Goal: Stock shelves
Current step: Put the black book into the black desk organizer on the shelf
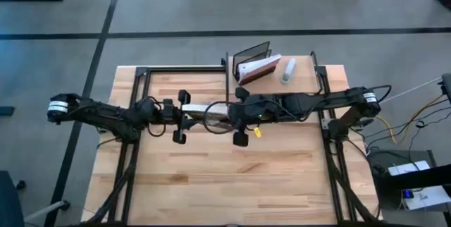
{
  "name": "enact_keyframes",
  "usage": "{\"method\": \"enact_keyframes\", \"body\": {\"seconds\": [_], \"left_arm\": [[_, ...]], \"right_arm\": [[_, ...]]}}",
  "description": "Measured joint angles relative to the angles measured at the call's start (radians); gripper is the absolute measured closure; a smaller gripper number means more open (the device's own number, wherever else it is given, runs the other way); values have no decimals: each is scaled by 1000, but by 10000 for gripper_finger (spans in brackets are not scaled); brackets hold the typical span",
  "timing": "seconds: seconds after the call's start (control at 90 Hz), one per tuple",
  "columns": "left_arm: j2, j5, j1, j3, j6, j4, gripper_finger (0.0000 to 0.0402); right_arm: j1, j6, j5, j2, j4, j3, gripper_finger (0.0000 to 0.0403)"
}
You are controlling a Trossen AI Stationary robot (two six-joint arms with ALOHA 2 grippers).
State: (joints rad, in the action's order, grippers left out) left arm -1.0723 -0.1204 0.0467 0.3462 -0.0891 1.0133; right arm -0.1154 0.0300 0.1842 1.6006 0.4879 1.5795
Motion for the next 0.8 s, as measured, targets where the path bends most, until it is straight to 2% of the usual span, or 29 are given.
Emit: {"method": "enact_keyframes", "body": {"seconds": [0.489,0.8], "left_arm": [[-4,0,1,-1,-51,-96,210],[-45,-1,1,-2,-69,-67,176]], "right_arm": [[0,7,-4,-56,10,0,370],[0,10,-28,-97,25,0,370]]}}
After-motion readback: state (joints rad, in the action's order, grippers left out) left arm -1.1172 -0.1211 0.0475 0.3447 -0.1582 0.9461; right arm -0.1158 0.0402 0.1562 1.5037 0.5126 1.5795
